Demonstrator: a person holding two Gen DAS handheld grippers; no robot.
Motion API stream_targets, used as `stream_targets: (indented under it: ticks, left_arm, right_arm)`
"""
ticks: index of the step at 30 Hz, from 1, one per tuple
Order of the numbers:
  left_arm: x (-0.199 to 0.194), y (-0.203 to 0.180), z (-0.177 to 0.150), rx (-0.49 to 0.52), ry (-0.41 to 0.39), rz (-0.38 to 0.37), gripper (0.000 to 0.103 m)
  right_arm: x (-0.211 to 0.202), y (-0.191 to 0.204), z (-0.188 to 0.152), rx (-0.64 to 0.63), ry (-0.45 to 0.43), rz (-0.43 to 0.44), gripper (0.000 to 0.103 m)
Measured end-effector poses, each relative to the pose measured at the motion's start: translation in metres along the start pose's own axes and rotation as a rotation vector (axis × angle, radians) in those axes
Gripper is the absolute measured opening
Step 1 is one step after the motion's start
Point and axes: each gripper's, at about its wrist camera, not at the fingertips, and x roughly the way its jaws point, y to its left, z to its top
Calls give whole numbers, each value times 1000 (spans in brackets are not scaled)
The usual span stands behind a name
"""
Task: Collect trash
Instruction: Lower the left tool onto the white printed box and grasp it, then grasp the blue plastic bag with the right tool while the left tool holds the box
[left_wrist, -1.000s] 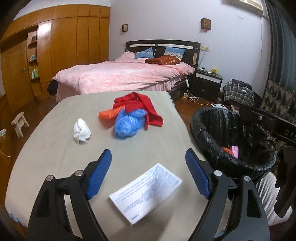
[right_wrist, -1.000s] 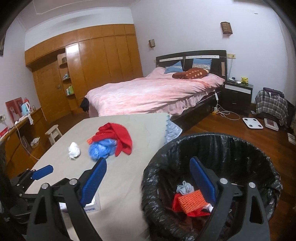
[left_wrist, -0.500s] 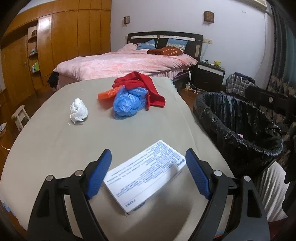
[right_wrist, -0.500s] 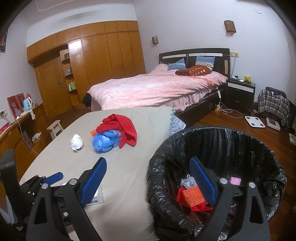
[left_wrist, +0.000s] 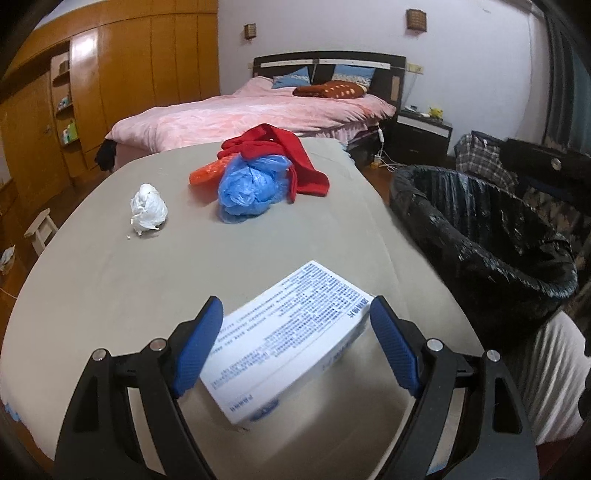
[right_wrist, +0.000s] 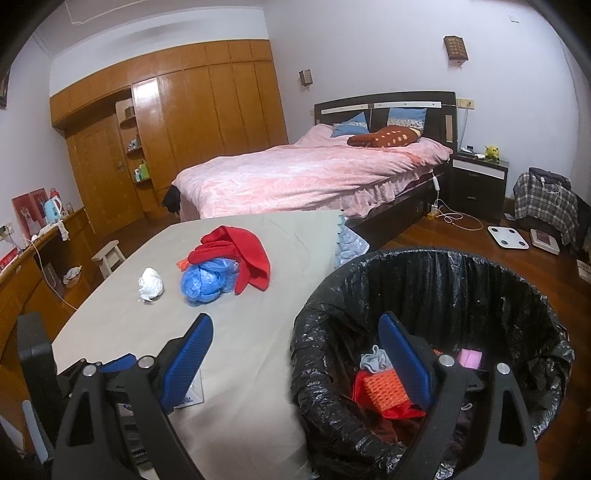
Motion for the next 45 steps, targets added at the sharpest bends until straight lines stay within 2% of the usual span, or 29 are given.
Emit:
stream_targets:
  ticks: [7,14,19,24,25,26,27,32,45]
  left_arm:
    - [22,9,11,-39,-23,39,78]
    - [15,18,10,-61,-2,17,79]
    - [15,26,5,-93,31,-1,84]
    - [25,22,-1,-79,72,-6,84]
    - [28,21,-1,-78,83,-11,82]
    - [29,21,-2,-79,88,-14,75]
    - [30,21,-2,-78,89,-19,72]
    - [27,15,-2,-53,69,-31,55]
    - [5,19,17,-73,-18,-16,53]
  right_arm:
    - [4,-1,-1,-8,16,2,89]
    - [13,5,-8,-13,40,11,89]
    - [23,7,-17,-16,67,14,89]
    - [23,7,-20,-17,74,14,89]
    - [23,7,-20,-16,73,14,89]
    - [23,7,-20,-15,72,15,89]
    - [22,7,-19,-15,70,15,89]
    - [23,6,-19,-8,70,19,89]
    - [24,6,-14,-13,66,20,89]
